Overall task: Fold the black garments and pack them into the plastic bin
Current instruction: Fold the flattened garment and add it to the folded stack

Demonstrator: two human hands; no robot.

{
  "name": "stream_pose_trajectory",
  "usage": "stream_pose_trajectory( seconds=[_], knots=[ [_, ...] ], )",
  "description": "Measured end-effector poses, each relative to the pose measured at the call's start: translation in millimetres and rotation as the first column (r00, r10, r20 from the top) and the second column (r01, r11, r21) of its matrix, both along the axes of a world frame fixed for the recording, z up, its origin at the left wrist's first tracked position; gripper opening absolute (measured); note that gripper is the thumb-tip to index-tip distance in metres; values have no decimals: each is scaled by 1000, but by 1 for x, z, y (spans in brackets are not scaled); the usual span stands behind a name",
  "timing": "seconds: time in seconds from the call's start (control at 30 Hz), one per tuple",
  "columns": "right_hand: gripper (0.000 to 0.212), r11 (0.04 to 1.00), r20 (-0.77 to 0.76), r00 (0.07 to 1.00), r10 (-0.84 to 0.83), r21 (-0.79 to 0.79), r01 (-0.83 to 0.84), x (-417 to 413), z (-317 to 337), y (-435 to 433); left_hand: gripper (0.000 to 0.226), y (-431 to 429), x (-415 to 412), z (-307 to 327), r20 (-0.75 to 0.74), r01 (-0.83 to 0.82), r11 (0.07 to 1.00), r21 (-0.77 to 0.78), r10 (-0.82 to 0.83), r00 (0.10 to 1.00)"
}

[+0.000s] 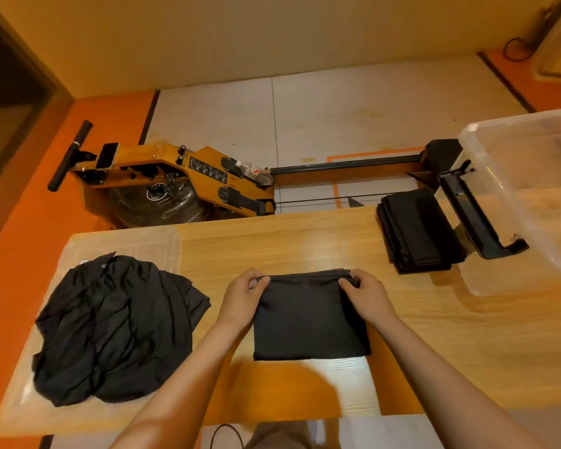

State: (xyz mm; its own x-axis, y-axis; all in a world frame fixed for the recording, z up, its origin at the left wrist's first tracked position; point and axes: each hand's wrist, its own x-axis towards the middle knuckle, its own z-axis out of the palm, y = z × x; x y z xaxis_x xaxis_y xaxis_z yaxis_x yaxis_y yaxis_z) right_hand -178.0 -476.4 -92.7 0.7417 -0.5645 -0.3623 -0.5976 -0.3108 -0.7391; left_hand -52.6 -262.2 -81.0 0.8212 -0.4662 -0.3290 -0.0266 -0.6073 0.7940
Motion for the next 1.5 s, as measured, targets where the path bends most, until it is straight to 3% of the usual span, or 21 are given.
stream_pose_trajectory(
  seconds=[0.13, 0.33, 0.43, 0.5, 0.57, 0.63, 0.73, 0.97, 1.23, 1.3, 1.37, 1.5],
  knots=[
    [18, 991, -131, 990, -45, -135, 27, 17, -14, -2, 17, -6, 11, -18, 113, -20, 989, 145, 3, 994],
    [20, 944, -228, 973, -38, -328, -40, 21, -7, 3, 17, -9, 19, -27, 234, 59, 899, 435, -176, 956],
    [26, 871, -78, 996, -38, -491, -6, 17, -2, 8, 21, -9, 18, -22, 320, -18, 882, 470, -151, 935],
    [30, 791, 49, 995, 85, -611, -38, 12, -6, 17, 31, -10, 6, -20, 449, -80, 899, 431, -136, 883],
    [34, 718, 74, 957, 282, -678, -159, 6, -16, 30, 46, -14, -18, -24, 531, -42, 921, 387, -186, 826],
    [44, 621, -7, 891, 455, -714, -323, -1, -30, 42, 53, -19, -48, -35, 540, 32, 922, 385, -253, 803],
    [52, 531, -163, 833, 528, -703, -474, -10, -48, 45, 62, -22, -76, -49, 441, 90, 874, 478, -327, 836],
    [54, 594, -221, 866, 449, -651, -473, -13, -53, 47, 66, -17, -70, -57, 386, 125, 802, 584, -410, 826],
    [54, 639, -207, 909, 362, -655, -403, -20, -44, 76, 66, 4, -3, -52, 351, 340, 713, 613, -631, 692],
    [59, 650, -185, 922, 339, -662, -372, -17, -38, 79, 64, 8, 7, -48, 380, 300, 752, 587, -583, 718],
    [62, 649, -148, 930, 336, -680, -342, -8, -33, 78, 65, 8, 7, -45, 398, 214, 849, 483, -431, 810],
    [46, 636, -127, 938, 324, -705, -315, 11, -29, 68, 40, -3, 12, -36, 459, 30, 933, 359, -205, 864]
  ],
)
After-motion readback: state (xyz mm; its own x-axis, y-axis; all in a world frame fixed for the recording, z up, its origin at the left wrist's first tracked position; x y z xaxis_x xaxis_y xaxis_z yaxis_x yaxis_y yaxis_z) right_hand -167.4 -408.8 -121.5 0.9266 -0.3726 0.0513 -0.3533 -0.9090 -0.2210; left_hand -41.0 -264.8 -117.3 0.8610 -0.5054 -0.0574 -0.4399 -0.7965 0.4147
